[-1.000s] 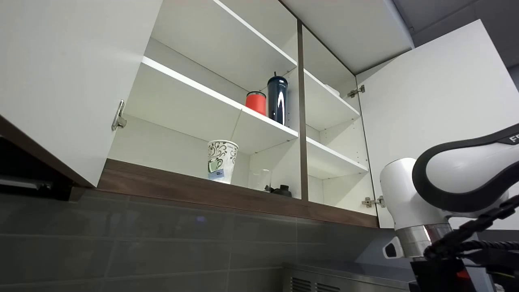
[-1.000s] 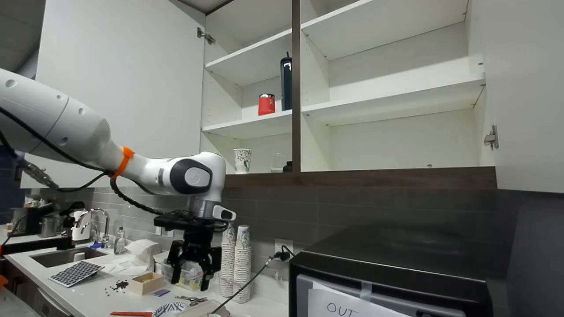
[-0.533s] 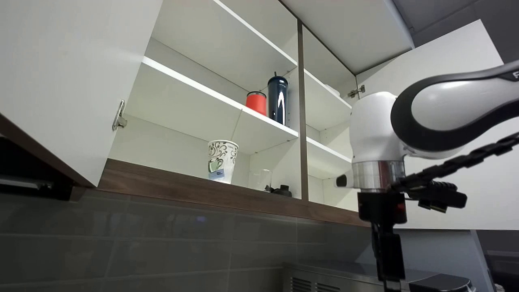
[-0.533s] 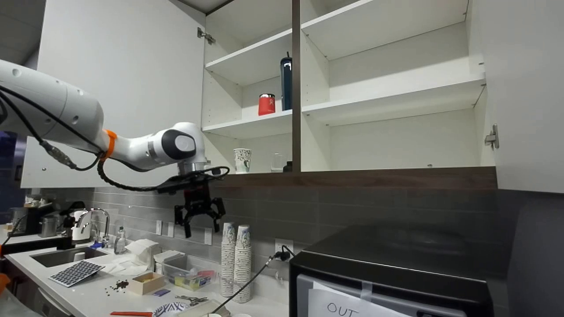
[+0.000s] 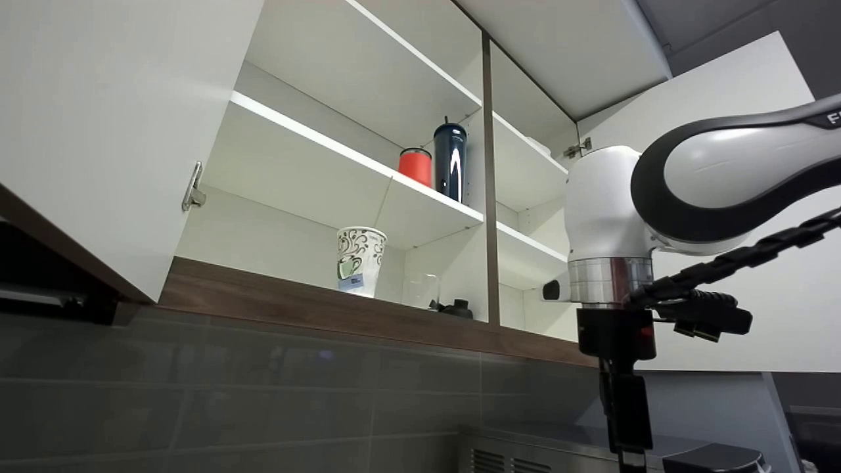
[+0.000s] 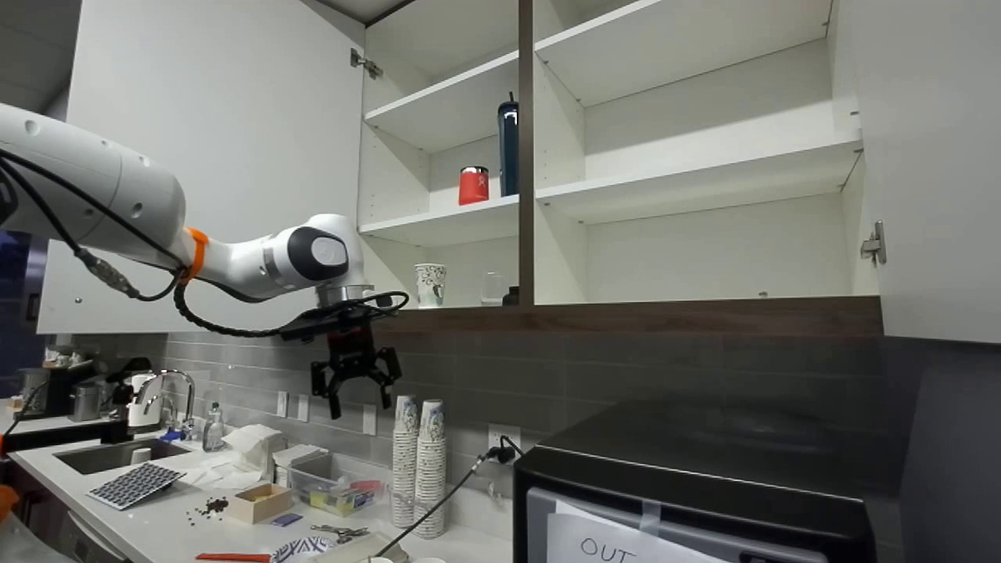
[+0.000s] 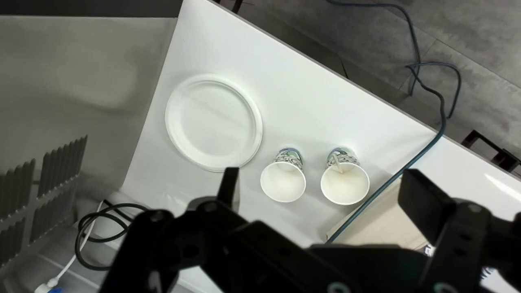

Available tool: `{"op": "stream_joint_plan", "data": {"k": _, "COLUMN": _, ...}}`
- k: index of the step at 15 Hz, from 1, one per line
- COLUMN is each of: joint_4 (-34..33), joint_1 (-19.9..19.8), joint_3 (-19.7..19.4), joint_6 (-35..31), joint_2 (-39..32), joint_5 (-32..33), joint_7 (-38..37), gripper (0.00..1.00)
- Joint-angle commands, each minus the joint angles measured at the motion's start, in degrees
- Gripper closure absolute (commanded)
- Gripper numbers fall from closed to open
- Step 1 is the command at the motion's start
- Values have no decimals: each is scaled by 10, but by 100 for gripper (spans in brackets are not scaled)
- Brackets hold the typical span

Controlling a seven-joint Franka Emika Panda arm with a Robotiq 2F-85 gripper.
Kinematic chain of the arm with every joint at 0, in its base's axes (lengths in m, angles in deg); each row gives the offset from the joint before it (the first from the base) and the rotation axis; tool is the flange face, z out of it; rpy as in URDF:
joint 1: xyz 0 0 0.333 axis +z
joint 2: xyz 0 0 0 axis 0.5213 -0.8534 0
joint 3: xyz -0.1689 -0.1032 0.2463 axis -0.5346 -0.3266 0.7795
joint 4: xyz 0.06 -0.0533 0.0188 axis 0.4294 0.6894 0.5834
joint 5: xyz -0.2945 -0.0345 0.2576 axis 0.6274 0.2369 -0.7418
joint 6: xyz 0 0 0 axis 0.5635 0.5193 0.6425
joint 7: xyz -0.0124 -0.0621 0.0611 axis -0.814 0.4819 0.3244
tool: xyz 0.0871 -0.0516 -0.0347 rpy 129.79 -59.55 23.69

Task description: Put the stick in the cup on the counter

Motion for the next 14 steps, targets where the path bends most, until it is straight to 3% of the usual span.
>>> {"op": "stream_joint_plan", "data": {"k": 1, "joint_4": -22, "joint_1": 3, "joint_3": -1, "joint_6": -25, "joint_2": 12, "joint_5": 5, "joint_7": -17, "gripper": 0}}
{"op": "stream_joint_plan", "data": {"k": 5, "joint_4": -98, "joint_1": 19, "joint_3": -5, "joint_6": -94, "joint_2": 15, "joint_5": -29, "joint_7": -14, "gripper": 0}}
{"op": "stream_joint_plan", "data": {"k": 11, "joint_4": -227, "joint_1": 52, "joint_3": 1, "joint_6": -218, "joint_2": -56, "joint_5": -83, "joint_7": 0, "gripper": 0}}
{"op": "stream_joint_plan", "data": {"k": 12, "joint_4": -183, "joint_1": 39, "joint_3": 4, "joint_6": -200, "joint_2": -13, "joint_5": -64, "joint_7": -10, "gripper": 0}}
{"op": "stream_joint_plan", "data": {"k": 14, "joint_4": -212, "joint_1": 45, "joint_3": 6, "joint_6": -211, "joint_2": -37, "joint_5": -71, "joint_7": -9, "gripper": 0}}
